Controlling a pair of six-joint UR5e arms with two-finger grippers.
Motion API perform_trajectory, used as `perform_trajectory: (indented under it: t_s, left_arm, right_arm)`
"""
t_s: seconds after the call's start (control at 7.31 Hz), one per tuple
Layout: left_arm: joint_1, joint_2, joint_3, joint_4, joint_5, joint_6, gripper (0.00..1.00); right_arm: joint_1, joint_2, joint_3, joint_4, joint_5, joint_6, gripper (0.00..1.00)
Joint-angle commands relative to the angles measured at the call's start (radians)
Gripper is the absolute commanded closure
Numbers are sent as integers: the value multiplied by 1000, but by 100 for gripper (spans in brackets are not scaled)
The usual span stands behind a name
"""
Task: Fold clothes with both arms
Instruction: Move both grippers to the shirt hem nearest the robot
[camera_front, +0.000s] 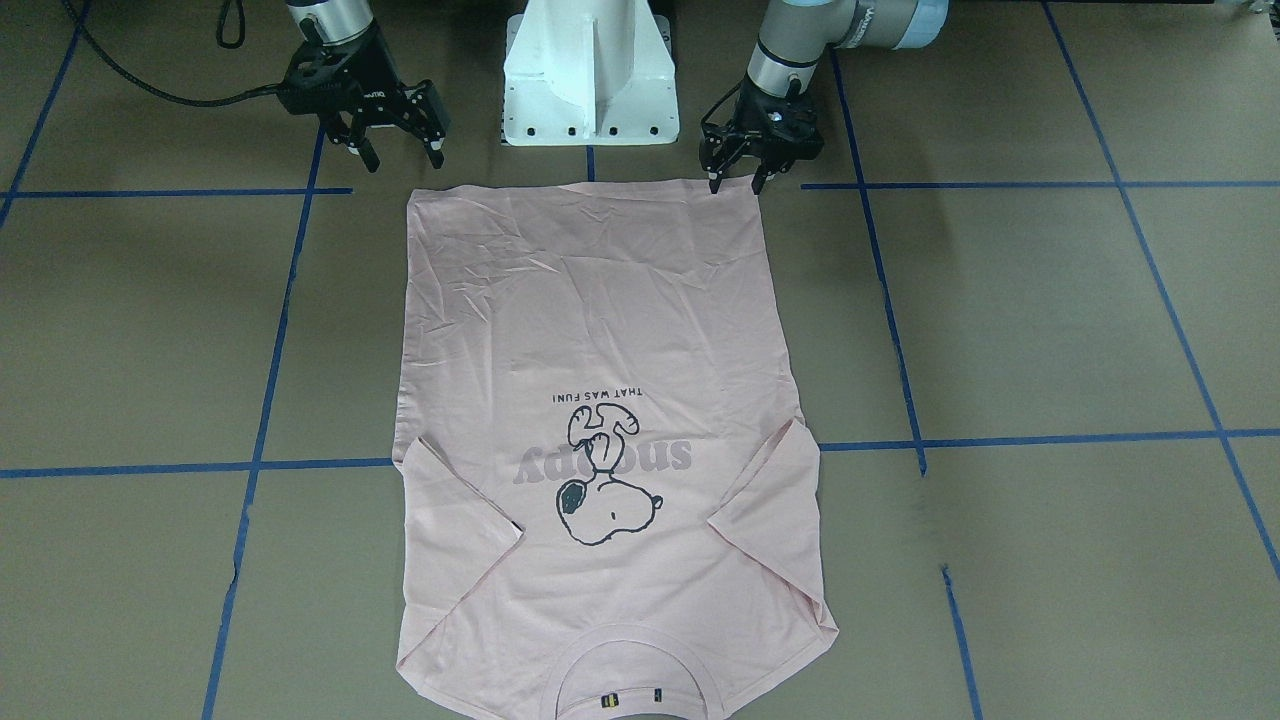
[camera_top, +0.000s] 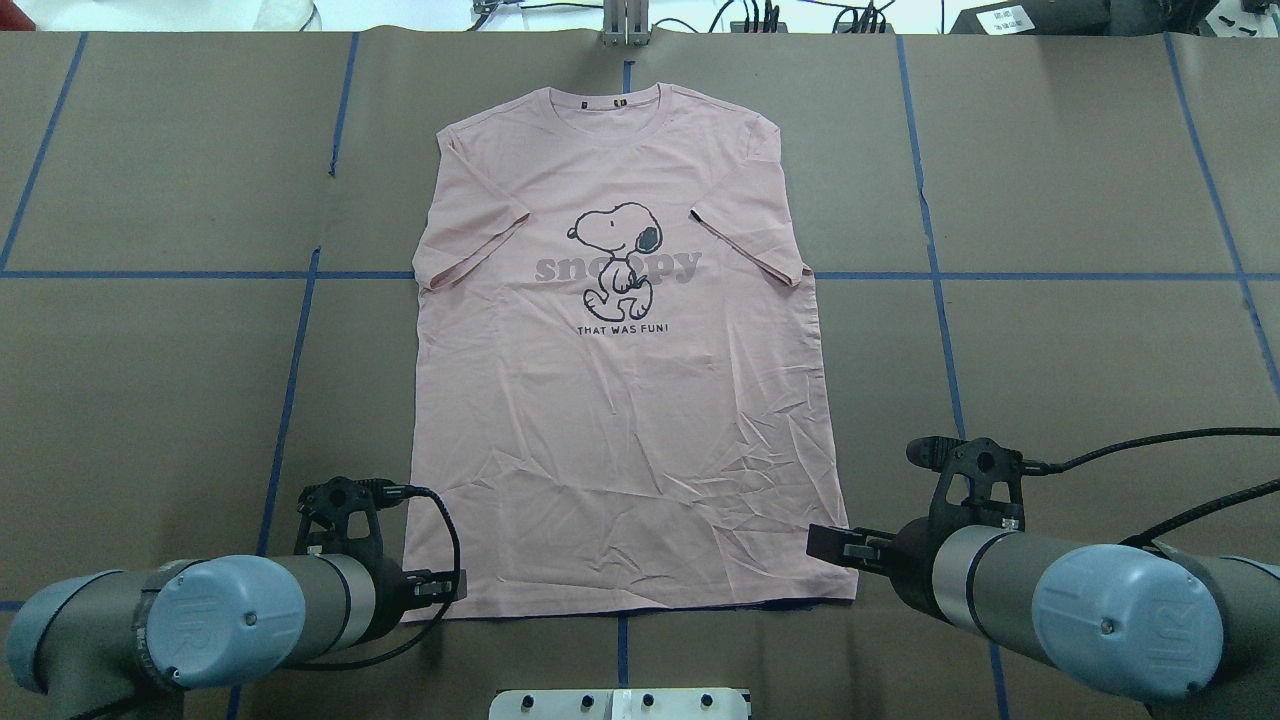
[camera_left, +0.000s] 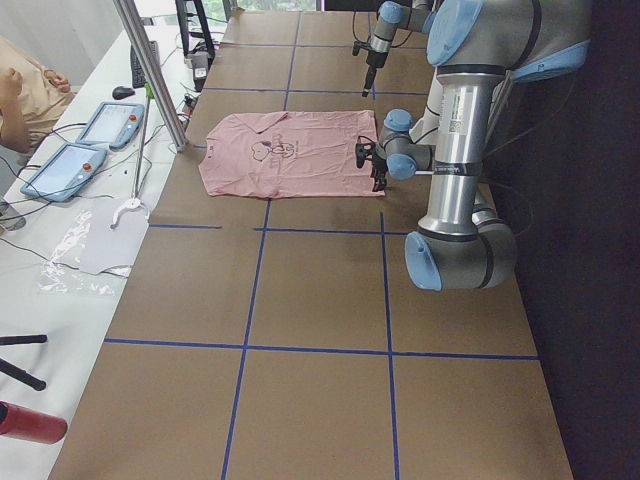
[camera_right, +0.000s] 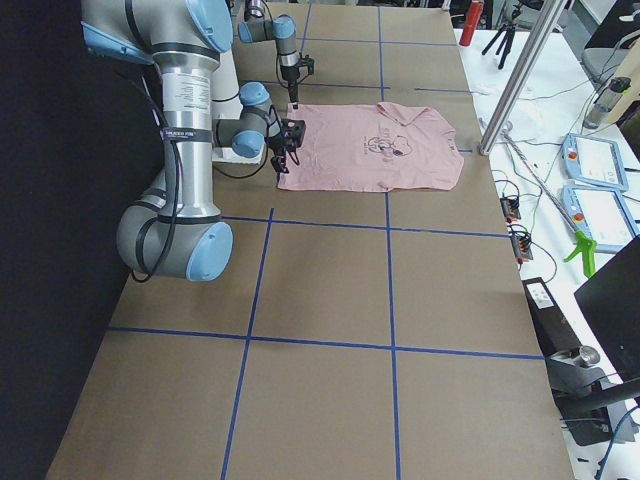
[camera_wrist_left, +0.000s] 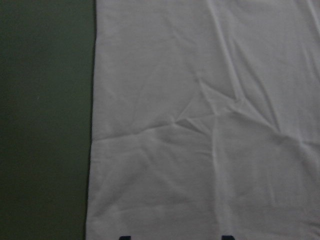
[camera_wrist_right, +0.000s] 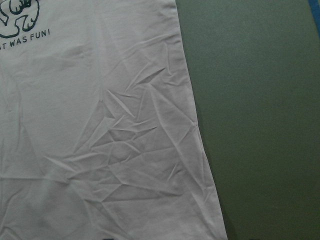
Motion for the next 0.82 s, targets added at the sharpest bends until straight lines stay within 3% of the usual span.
perform_trajectory:
  t_s: [0.0, 0.14, 0.27, 0.55, 0.68]
  left_arm:
    - [32, 25, 4, 1, 3, -23, 35]
    - [35, 24, 4, 1, 3, -36, 38]
    - [35, 22, 2, 1, 3, -38, 47]
    - [34, 22, 1, 1, 3, -50, 100]
    - [34, 22, -2, 1, 3, -50, 100]
  right_arm:
    - [-1, 0, 2, 0, 0, 0, 8]
    - [-1, 0, 2, 2, 0, 0, 8]
    - [-1, 0, 2, 2, 0, 0, 8]
    - [-1, 0, 2, 2, 0, 2, 7]
    - [-1, 0, 2, 2, 0, 0, 7]
